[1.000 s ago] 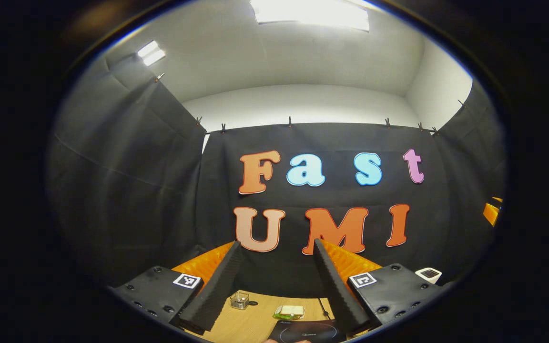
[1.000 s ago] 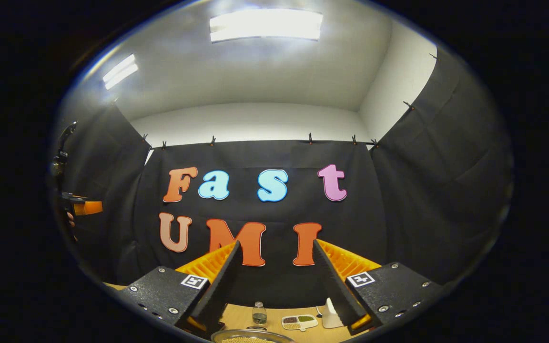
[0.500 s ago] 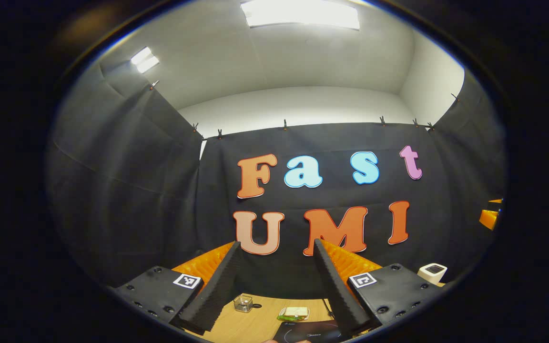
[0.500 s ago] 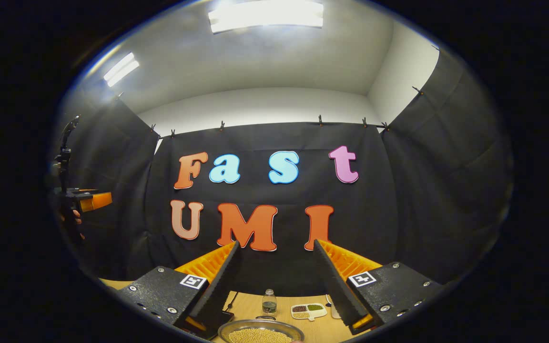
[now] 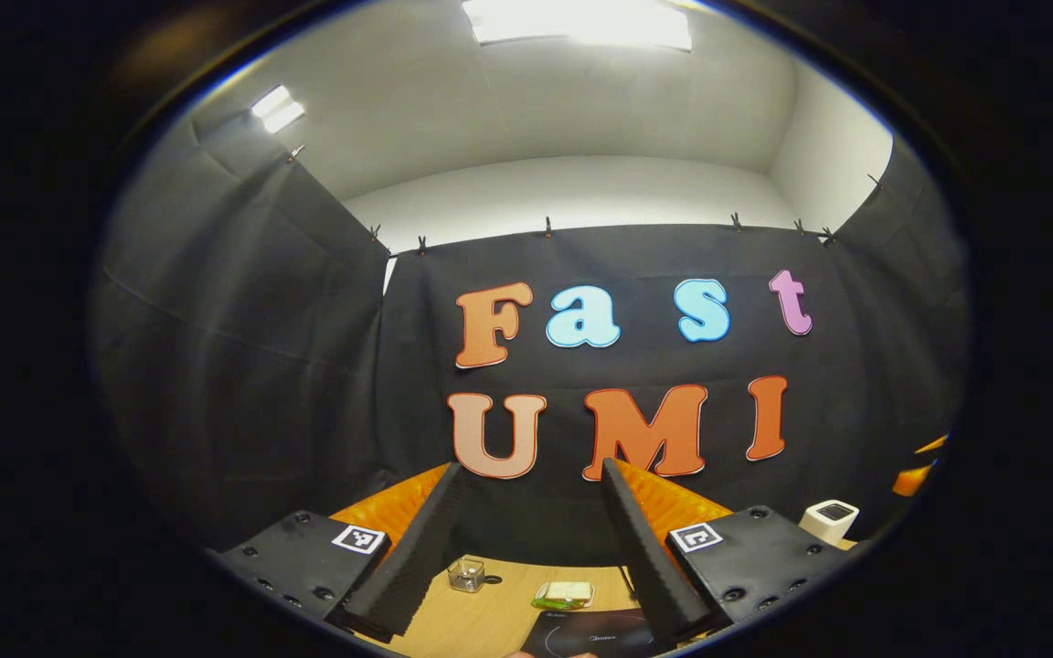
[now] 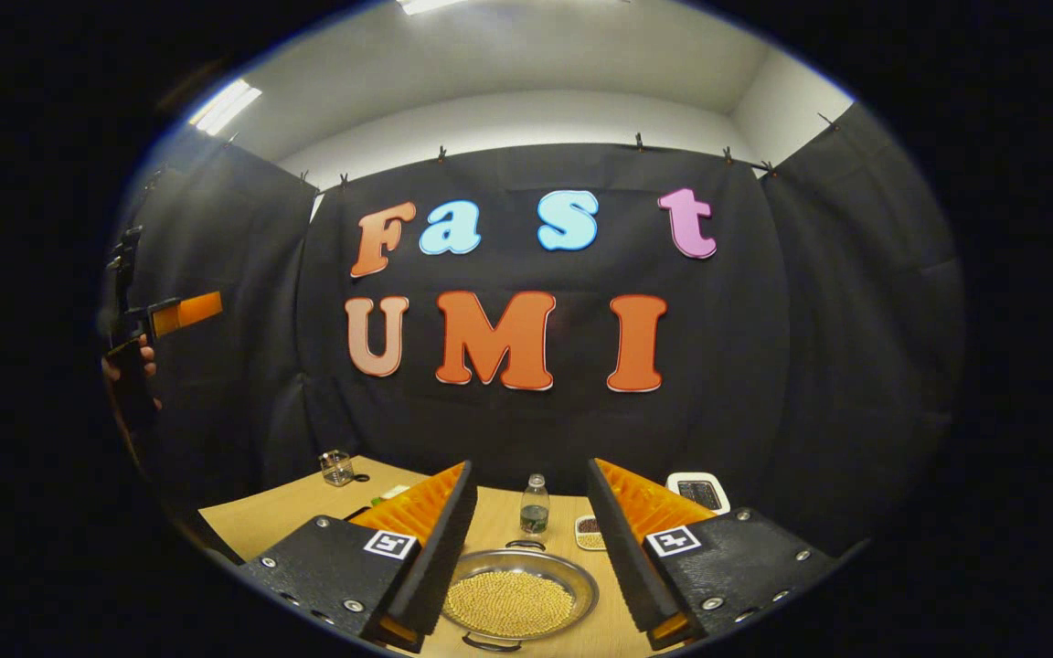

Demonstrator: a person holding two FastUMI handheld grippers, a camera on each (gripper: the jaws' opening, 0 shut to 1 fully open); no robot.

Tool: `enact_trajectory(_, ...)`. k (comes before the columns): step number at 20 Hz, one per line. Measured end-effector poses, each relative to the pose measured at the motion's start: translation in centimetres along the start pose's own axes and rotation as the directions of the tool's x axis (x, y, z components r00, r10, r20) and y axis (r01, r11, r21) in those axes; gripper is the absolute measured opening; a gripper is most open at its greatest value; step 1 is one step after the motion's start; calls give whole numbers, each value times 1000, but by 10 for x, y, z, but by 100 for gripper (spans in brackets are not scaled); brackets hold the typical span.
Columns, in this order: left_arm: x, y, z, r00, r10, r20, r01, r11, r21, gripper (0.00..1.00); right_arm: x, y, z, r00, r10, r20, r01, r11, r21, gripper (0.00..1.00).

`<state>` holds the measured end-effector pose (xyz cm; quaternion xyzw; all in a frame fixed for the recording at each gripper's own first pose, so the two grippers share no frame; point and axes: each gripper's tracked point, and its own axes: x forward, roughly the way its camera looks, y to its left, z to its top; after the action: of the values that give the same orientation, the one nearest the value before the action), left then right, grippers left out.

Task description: First push the handle of the pot to place it horizontally, then grasp the pot with both hands and set it on the induction cooktop.

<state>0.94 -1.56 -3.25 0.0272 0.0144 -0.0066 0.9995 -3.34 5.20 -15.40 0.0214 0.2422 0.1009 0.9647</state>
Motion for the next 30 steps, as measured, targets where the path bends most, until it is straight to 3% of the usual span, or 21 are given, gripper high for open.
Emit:
enact_trajectory(5, -3, -2, -2, 1000, -1, 1, 1, 1000, 14, 98, 4, 26, -53, 983, 80, -168, -81, 997, 3, 42)
enact_trajectory(9, -5, 0, -3, 1000, 5, 2, -5, 1000, 27, 98, 5, 46, -90, 950, 149, -276, -145, 989, 35, 29)
enact_trajectory(13, -5, 1, -8, 1000, 7, 0, -7, 1000, 28, 98, -4, 77, -131, 869, 274, -411, -240, 962, 132, 7)
enact_trajectory(15, -3, 3, -9, 1000, 7, -7, -7, 1000, 30, 97, -8, 86, -146, 833, 304, -463, -260, 953, 158, 2)
enact_trajectory(17, -4, 4, -12, 1000, 8, -16, -8, 999, 31, 97, -8, 94, -160, 805, 318, -501, -274, 948, 161, 1)
enact_trajectory(20, -2, 6, -16, 1000, 10, -26, -9, 999, 31, 96, -12, 107, -189, 741, 354, -571, -288, 935, 205, 0)
enact_trajectory(30, 0, 8, -35, 998, -8, -69, 11, 999, 40, 98, -18, 124, -270, 561, 387, -732, -270, 921, 281, 0)
